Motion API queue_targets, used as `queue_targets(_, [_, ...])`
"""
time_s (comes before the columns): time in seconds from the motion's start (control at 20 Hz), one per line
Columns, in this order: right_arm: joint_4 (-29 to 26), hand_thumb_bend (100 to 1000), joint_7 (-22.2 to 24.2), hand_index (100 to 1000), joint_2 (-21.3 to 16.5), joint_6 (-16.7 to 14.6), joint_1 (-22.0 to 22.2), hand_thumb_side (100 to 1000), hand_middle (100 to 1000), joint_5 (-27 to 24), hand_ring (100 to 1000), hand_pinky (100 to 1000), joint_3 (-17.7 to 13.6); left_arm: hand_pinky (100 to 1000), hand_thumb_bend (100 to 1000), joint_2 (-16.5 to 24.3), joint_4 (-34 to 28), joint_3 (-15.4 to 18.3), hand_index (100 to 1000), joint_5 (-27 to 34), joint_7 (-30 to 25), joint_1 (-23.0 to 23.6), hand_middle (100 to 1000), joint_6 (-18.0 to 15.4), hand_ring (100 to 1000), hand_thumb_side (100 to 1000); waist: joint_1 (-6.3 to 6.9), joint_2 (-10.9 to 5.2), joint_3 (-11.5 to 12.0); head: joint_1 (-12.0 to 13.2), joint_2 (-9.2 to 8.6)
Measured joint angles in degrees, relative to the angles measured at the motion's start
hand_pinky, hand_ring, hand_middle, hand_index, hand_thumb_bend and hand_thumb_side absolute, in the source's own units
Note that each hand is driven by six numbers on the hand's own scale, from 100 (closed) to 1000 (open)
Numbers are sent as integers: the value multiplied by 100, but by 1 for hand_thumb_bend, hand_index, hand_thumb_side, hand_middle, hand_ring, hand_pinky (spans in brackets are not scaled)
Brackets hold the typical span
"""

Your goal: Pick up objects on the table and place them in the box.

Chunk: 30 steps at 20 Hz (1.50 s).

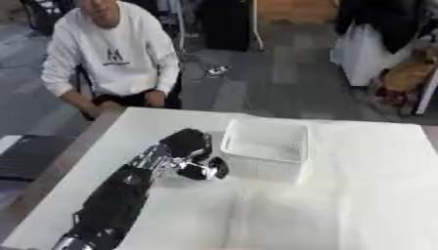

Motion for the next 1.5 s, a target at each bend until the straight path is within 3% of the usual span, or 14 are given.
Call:
queue_targets(0.45, [2,100,-3,485,0,-3,38,877,371,0,385,100,0,100,100,218,-842,-205,130,516,-226,-23,104,40,100,663,2,-33,34,-3,0])
queue_targets(0.75, [2,100,-3,485,0,-3,38,878,371,0,386,100,2,100,100,244,-1002,-264,131,649,-364,-121,107,65,100,664,4,-34,18,-3,0])
queue_targets(1.5, [0,100,1,486,43,1,-17,880,372,-27,386,100,37,100,100,11,3,-75,132,-196,185,-654,111,297,100,668,-2,26,-221,85,-111])
